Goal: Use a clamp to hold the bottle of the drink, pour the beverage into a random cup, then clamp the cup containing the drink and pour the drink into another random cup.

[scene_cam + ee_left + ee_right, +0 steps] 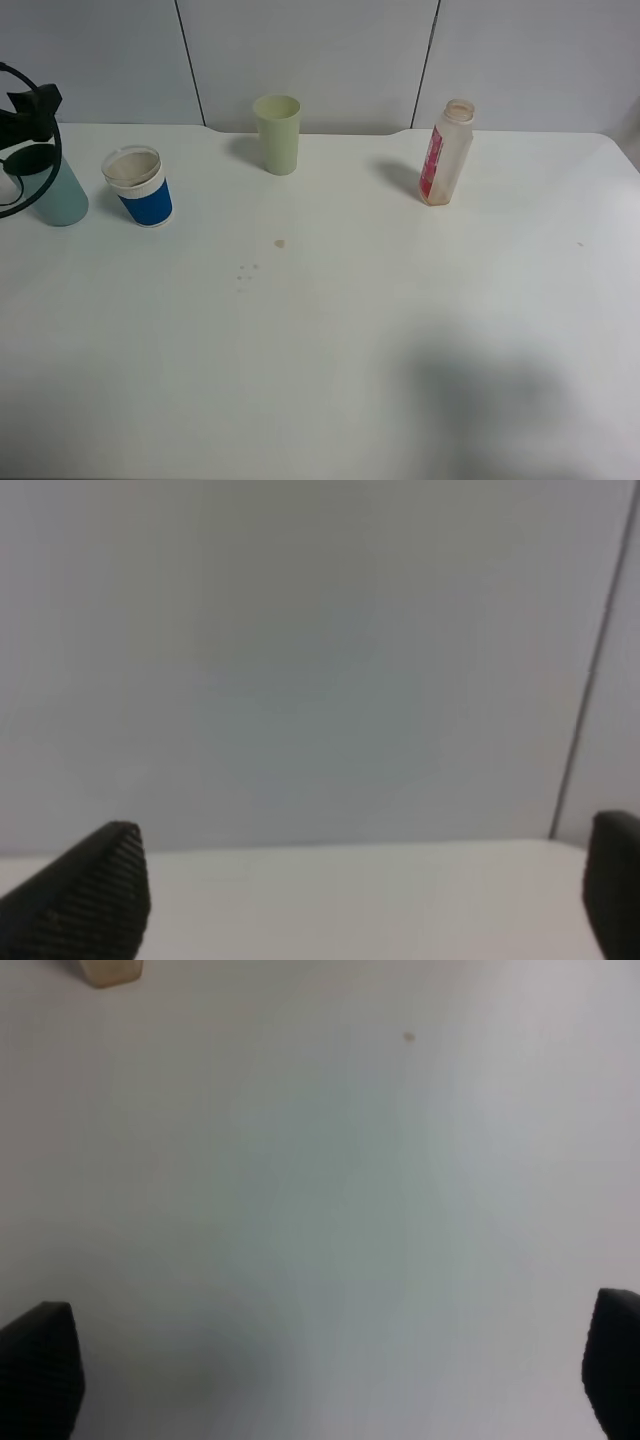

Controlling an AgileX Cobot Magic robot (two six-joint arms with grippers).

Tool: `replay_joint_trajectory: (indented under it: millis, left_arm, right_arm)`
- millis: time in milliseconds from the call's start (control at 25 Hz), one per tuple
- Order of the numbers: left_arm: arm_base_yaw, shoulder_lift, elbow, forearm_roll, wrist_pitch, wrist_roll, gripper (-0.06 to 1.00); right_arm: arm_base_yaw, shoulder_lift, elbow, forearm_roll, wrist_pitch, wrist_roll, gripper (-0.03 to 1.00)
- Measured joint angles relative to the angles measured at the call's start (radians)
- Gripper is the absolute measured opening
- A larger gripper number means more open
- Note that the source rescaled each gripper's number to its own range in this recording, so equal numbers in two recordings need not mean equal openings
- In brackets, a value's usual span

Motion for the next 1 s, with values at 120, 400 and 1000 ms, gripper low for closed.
replay_joint_trajectory:
  millis: [120, 400, 1000]
  left_arm:
    - [0.000, -0.035, 0.001, 0.031, -0.001, -0.059, 0.65]
    - [0.000, -0.111, 0.023, 0.065, -0.001, -0.133, 0.99]
    - [0.000, -0.469, 0.283, -0.087, 0.000, -0.152, 0.99]
  right_arm:
    - [0.000, 0.000, 0.000, 0.000, 0.000, 0.000, 1.00]
    - [0.000, 0.000, 0.000, 0.000, 0.000, 0.000, 1.00]
    - [0.000, 0.000, 0.000, 0.000, 0.000, 0.000, 1.00]
